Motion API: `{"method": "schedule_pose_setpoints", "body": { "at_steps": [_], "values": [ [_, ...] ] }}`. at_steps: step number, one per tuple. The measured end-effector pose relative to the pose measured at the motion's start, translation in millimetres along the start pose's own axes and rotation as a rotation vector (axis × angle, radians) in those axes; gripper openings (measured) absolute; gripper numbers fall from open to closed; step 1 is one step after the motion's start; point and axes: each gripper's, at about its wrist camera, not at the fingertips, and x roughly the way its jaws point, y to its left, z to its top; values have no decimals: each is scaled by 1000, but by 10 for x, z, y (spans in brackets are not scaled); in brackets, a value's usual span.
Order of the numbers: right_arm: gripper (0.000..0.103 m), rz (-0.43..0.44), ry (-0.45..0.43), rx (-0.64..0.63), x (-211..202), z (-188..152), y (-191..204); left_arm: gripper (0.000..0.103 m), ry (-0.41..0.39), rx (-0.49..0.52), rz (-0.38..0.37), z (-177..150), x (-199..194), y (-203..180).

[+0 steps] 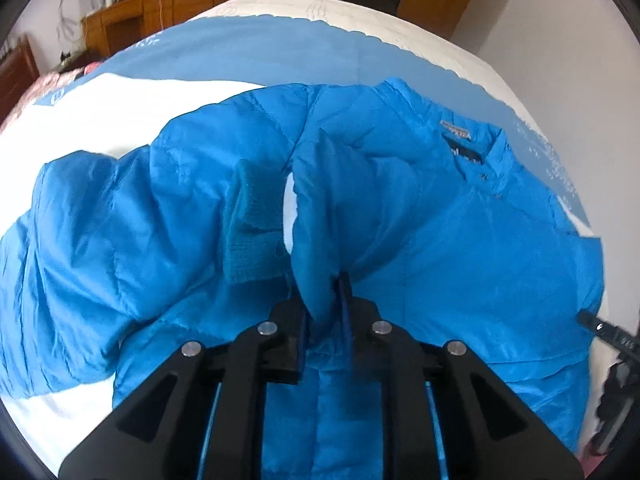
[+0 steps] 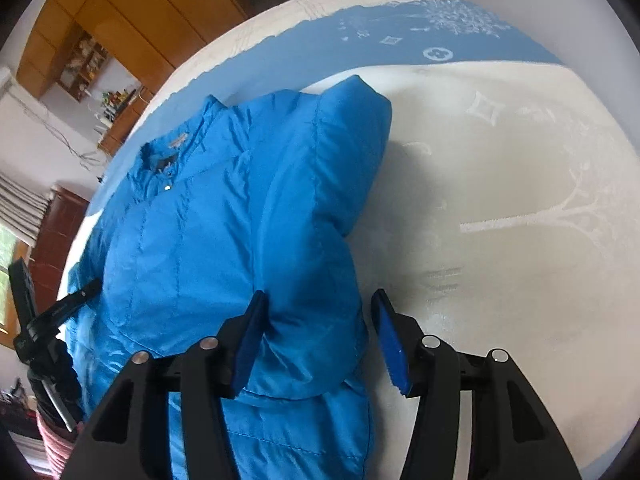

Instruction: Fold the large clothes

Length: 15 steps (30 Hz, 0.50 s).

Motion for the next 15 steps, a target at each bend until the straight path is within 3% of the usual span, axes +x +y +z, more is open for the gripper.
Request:
{"method": "schedule_pose_setpoints", "body": {
  "at_steps": [2,4,5,7,10,12,15],
  "values": [
    [53,-35,1,-33,-15,-2,40,15,-4,17,18,-8,-45,-28],
    [53,-33,17,-32,-127,16,63,22,-13,7,25,49,-133,-5],
    [53,-26,3,-33,-233,26,68,23,-41,-19,32,73,-287,59],
    [53,-30,-53,-59,-459,63,113,37,-113,-57,34,151,-553,136],
    [54,-5,-95,-99,-715,191,337,38,-182,-58,16,266,-883,83],
    [54,21,-66,-104,-665,291,473,40,-176,-13,1,321,-918,-132],
    [53,0,-20,-124,-393,454,697,41,-93,52,-35,349,-687,-472]
  ]
}}
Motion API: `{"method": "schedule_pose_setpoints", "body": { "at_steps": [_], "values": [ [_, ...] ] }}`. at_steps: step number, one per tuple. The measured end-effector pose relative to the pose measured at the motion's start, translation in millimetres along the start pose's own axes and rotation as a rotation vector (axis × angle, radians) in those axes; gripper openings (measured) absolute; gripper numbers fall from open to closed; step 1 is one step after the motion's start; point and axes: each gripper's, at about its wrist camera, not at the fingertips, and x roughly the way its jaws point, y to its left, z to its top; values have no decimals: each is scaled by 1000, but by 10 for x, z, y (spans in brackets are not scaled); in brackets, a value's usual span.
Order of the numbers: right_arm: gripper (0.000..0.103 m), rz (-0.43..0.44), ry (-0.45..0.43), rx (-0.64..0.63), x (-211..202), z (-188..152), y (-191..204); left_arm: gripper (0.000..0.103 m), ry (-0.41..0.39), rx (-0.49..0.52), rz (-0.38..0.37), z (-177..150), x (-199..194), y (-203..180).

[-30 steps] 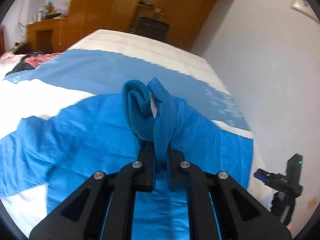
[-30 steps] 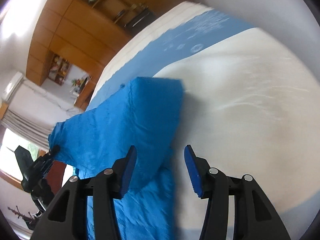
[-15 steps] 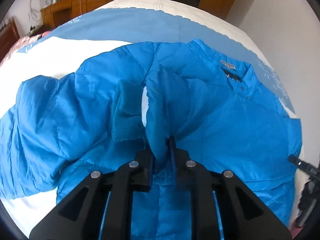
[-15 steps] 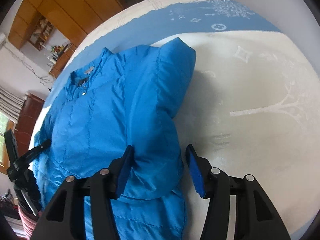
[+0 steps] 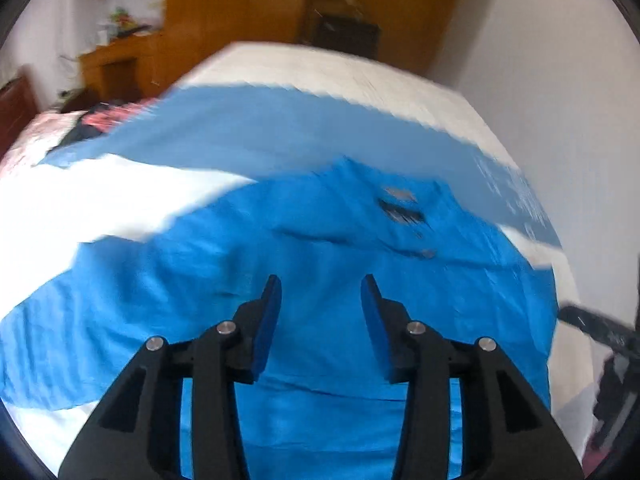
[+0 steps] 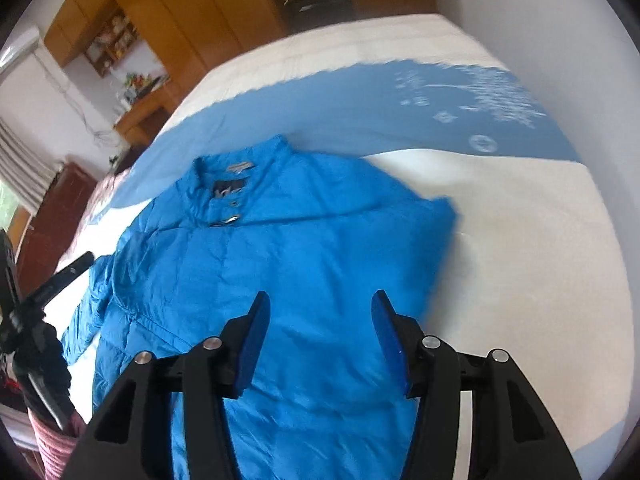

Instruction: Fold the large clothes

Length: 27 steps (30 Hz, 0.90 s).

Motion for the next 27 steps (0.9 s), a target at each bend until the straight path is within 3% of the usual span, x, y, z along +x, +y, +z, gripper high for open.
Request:
{"method": "schedule_pose_setpoints", "body": {
  "at_steps": [6,9,12,15,21,24,27],
  "values": [
    [53,-14,92,-19,614,175,158,41,110,6,78,-9,741,-106],
    [51,-7,119,0,827,176,91,39,134,2,64,-47,969,-9],
    [50,-32,115,-27,924,156,122,39,116,62,101,-93,987,-73],
    [50,-61,115,-42,863,138,183,39,126,55,123,-68,982,-111],
    [50,87,99,-42,361,-103,267,45,80,65,43,-169,509,-264],
    [50,86,114,-81,303,-280,346,45,117,85,16,-278,524,-348],
    [49,65,178,-64,531,-389,337,45,194,81,36,-368,790,-331]
  ]
}}
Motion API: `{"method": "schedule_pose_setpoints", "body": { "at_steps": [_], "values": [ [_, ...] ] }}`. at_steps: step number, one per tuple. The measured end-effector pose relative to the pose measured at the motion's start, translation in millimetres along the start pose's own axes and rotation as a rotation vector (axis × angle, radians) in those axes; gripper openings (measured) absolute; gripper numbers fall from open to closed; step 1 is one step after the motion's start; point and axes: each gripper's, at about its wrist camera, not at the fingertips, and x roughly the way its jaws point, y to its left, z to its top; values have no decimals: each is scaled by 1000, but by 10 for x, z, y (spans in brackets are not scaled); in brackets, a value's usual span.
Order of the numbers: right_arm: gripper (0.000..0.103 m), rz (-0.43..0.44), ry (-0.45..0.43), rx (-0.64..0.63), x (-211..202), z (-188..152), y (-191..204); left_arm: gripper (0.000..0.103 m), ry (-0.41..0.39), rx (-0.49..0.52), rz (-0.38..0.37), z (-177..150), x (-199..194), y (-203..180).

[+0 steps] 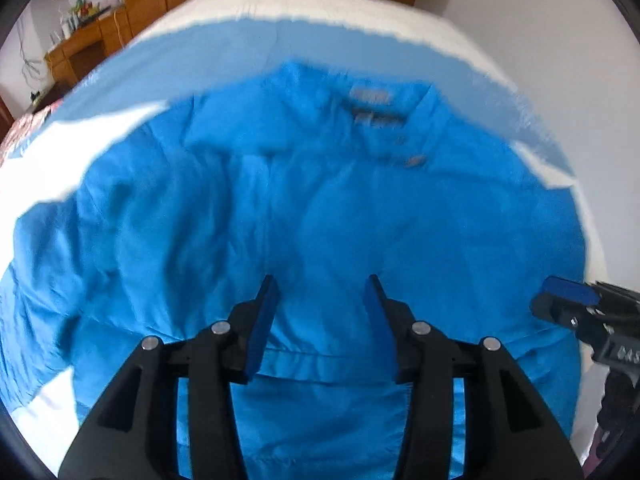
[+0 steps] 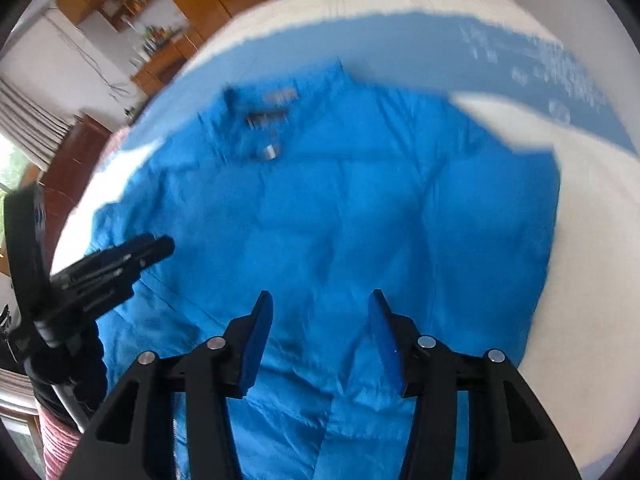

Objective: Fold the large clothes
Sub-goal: 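Grasp the other sleeve cuff with the left tool and lift it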

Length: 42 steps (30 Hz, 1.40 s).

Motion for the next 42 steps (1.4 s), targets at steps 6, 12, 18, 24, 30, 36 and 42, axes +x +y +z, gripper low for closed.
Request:
{"method": "schedule_pose_setpoints", "body": {
  "at_steps": [6,12,18,24,30,36,42],
  "values": [
    [48,21,-24,29,143,-36,-95,46,-24,20,-10,-32,139,-7],
    [50,137,-95,36,-224,-108,-165,49,-42,-37,-104,-57,-141,173],
    [53,-23,-188,78,-771,-229,-486,66,-196,-123,-61,-344,-958,945],
    [60,-31,-159,191,-712,-250,-988,67,-203,-428,146,-1166,-1414,2357],
    [60,10,-119,215,-543,-258,-1109,71,-209,-724,274,-1968,-1668,3428],
    [60,16,-109,201,-482,-288,-1061,71,-250,-1002,173,-2432,-1600,4164],
    [60,-11,-89,173,-395,-300,-1001,60,-316,-1086,107,-2415,-1506,4491]
  ]
}}
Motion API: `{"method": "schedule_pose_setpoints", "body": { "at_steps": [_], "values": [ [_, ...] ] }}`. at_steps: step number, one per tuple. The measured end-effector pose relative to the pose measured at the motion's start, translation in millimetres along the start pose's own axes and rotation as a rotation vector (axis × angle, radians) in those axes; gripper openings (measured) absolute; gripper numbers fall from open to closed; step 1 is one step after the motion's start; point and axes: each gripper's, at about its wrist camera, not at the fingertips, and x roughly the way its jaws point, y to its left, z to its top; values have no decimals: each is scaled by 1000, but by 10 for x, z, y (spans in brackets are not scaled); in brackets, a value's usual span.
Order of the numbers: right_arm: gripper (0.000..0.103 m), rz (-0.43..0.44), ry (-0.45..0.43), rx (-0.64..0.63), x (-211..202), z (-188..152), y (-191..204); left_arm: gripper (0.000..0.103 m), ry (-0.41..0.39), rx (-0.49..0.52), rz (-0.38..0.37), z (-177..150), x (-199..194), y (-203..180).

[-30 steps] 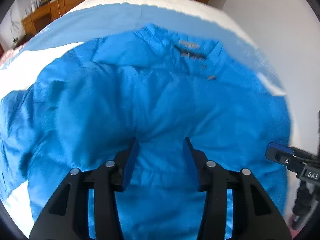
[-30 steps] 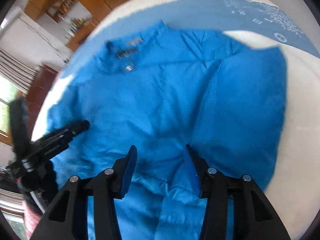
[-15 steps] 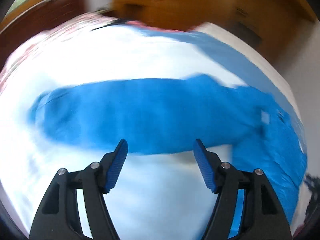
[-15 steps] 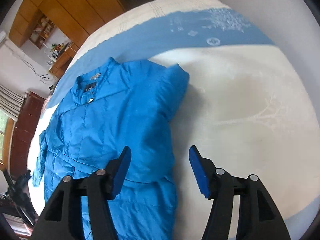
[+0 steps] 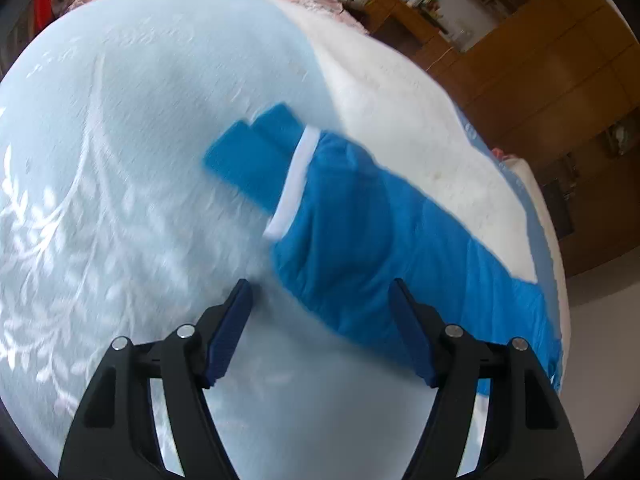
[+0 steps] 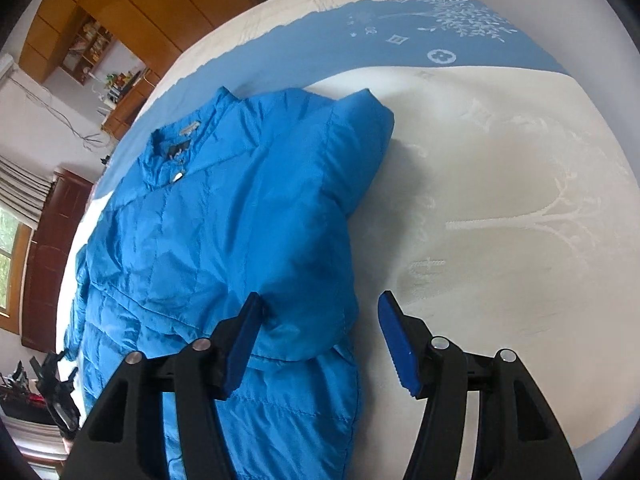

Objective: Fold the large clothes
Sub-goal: 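Grasp the other sleeve cuff with the left tool and lift it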

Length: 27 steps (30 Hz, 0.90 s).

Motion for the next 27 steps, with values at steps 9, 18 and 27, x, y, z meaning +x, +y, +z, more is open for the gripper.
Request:
{"method": "schedule_pose_setpoints", "body": {
  "at_steps": [9,18,27],
  "values": [
    [61,-50,19,-14,157,14,67,8,-17,6,-16,14,101,-30],
    [62,-43,-20,-46,-24,-2,204,6,-126,134,-75,-98,-240,-501],
    [62,-14,-54,-117,-327,-162,450,6,-200,568,-298,-991,-867,-2257]
  ]
}}
